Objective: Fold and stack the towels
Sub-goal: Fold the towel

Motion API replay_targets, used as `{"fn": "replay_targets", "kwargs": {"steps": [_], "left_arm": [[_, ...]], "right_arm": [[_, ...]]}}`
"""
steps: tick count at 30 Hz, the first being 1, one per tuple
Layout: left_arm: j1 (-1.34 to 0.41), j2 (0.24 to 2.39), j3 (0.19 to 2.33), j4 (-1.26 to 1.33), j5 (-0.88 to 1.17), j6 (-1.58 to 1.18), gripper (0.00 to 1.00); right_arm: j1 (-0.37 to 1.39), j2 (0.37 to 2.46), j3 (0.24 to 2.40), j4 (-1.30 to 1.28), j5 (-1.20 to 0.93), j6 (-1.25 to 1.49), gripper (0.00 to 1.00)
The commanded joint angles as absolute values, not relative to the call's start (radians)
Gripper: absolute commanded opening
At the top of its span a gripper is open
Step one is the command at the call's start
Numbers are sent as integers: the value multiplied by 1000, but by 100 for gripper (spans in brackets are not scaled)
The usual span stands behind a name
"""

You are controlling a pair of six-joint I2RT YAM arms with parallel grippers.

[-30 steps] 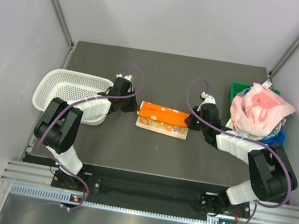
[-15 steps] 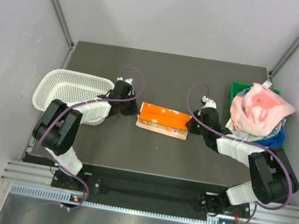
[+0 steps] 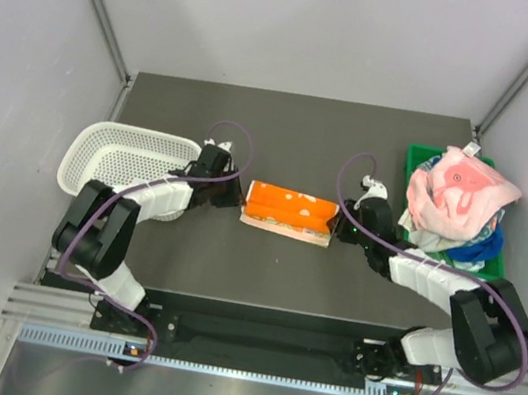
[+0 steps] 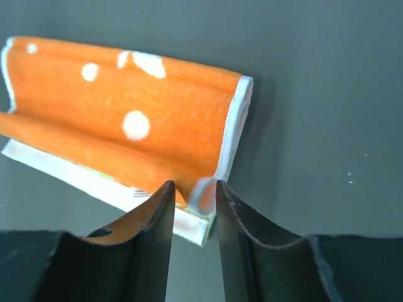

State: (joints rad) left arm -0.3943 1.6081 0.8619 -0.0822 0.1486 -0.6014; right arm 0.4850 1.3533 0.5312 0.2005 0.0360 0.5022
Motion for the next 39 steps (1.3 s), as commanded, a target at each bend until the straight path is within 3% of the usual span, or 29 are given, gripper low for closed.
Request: {"fn": "replay_targets", "kwargs": {"steps": [1, 7, 14, 27, 35, 39], "left_arm": [[-393, 1526, 893, -121, 140, -583, 27], [-402, 1519, 965, -172, 138, -587, 24], [-429, 1659, 1040, -173, 136, -591, 22], [-457, 1704, 914, -170, 95, -607, 14], [-462, 1686, 933, -204, 80, -612, 12], [-463, 1661, 966, -242, 84, -603, 5]], "right_arm": [[499, 1258, 552, 167, 47, 506, 33], [502, 1250, 626, 89, 77, 497, 34], [540, 1367, 667, 90, 94, 514, 30], [623, 1402, 512, 129, 140, 606, 18], [644, 1393, 508, 123, 156, 609, 12], [646, 1332, 517, 88, 166, 597, 9]]}}
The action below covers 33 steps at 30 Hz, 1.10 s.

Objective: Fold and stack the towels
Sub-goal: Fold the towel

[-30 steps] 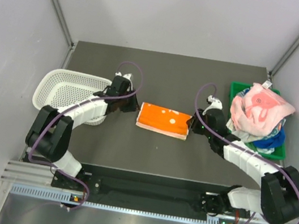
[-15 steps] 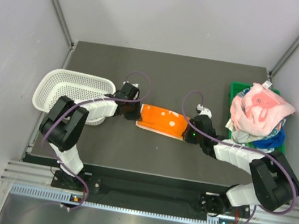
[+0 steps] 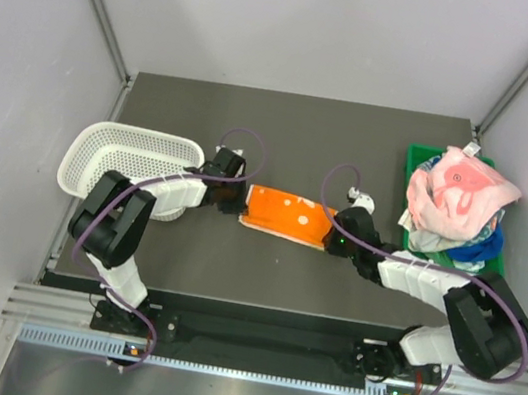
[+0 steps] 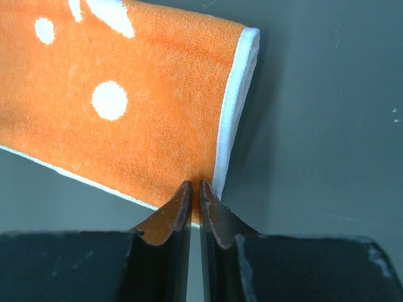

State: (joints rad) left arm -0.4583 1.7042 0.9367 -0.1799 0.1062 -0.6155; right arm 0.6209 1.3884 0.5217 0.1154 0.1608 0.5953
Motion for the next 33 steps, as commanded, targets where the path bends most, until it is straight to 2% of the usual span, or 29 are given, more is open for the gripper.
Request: {"fn": "replay_targets", "kwargs": {"steps": [1, 4, 12, 23, 28, 33], "left_arm": [[-463, 1660, 972, -248, 84, -598, 4], [-465, 1654, 989, -288, 81, -589, 0], [-468, 1628, 1041, -363, 95, -569, 3], [-476, 1753, 1221, -379, 52, -561, 17], [-472, 1873, 1243, -347, 20, -569, 18], [-472, 1910, 1224, -333, -35, -574, 18]], "right_arm": [[647, 1319, 518, 72, 166, 591, 9], [647, 1281, 528, 32, 170, 580, 8], [647, 1249, 632, -46, 173, 554, 10], [644, 1581, 942, -12, 106, 523, 9], [609, 1692, 959, -8, 92, 529, 8], [542, 1707, 897, 48, 83, 528, 8]]}}
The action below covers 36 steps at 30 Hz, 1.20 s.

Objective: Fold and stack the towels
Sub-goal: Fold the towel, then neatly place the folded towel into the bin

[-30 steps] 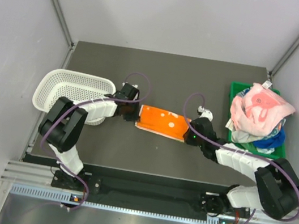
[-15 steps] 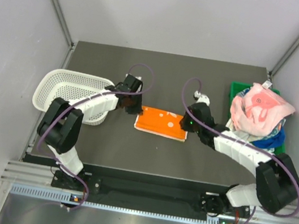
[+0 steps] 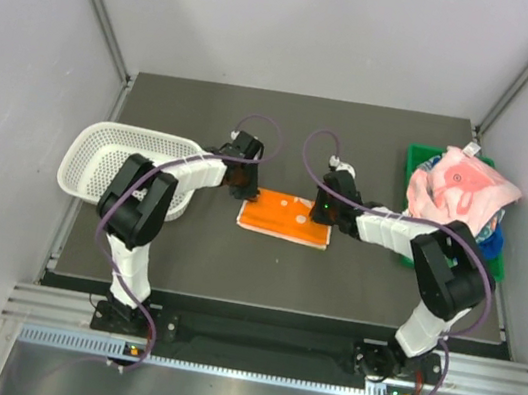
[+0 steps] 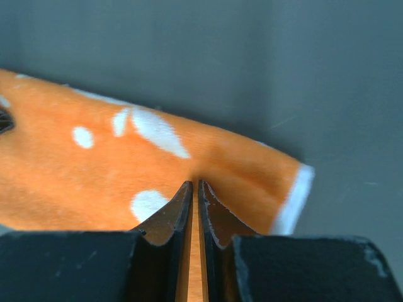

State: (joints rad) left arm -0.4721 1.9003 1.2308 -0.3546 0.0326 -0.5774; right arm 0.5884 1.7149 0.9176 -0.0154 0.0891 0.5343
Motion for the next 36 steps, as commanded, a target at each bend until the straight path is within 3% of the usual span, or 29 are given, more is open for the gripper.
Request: {"fn": "replay_targets", "kwargs": {"steps": [1, 7, 19, 29, 36], "left_arm": [[-472, 1908, 1224, -333, -38, -574, 18], [-471, 1867, 1262, -371, -46, -561, 25], [-469, 1717, 1181, -469, -66, -549, 54], [-448, 1779, 1143, -442, 138, -535, 64], [-442, 1841, 1121, -454, 160, -543, 62]], "right_arm": [[532, 1704, 879, 52, 81, 526, 8], [489, 1710, 888, 46, 74, 489, 8], [442, 1729, 902, 44, 48, 456, 9], [436, 1643, 867, 49, -38, 462, 11], [434, 1606, 842, 67, -75, 466, 12]]}}
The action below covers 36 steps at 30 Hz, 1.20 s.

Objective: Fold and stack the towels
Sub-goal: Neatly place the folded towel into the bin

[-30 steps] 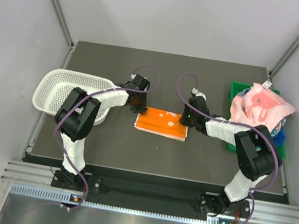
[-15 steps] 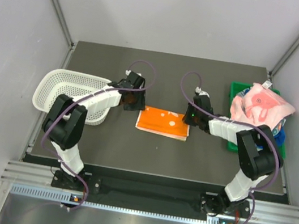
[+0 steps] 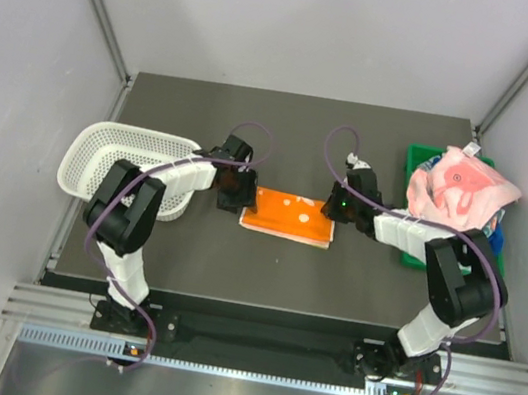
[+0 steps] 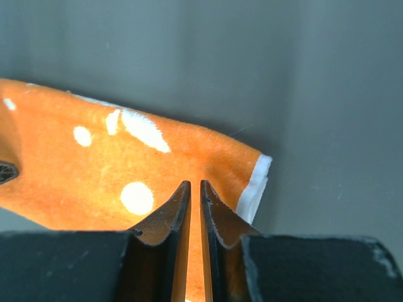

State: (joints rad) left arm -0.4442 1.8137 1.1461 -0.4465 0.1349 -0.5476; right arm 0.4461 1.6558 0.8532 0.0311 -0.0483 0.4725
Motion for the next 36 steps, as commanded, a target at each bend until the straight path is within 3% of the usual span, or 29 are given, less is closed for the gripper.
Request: {"fn": "replay_targets", "kwargs": {"steps": [1, 12, 15, 16, 18, 19, 22, 36], "left_arm": [[-442, 1844, 1118, -454, 161, -548, 61], [-514, 1920, 1111, -463, 106, -577, 53], [-523, 1936, 1111, -466, 77, -589, 46], [-526, 1936, 1114, -471, 65, -594, 37], [-534, 1936, 1129, -491, 35, -592, 29], [-537, 1934, 1137, -500, 14, -589, 15], [-549, 1922, 1180, -544, -59, -572, 0], [-571, 1729, 1451, -925, -601, -474, 0]], "right_arm": [[434, 1603, 841, 71, -81, 469, 11], [434, 1575, 833, 84, -120, 477, 12], [434, 1568, 833, 83, -123, 476, 13], [436, 1566, 831, 83, -123, 476, 13], [434, 1563, 831, 83, -124, 476, 12], [434, 1562, 831, 83, -127, 476, 12], [434, 1554, 831, 84, -133, 476, 12], [434, 1522, 811, 107, -156, 489, 12]]}}
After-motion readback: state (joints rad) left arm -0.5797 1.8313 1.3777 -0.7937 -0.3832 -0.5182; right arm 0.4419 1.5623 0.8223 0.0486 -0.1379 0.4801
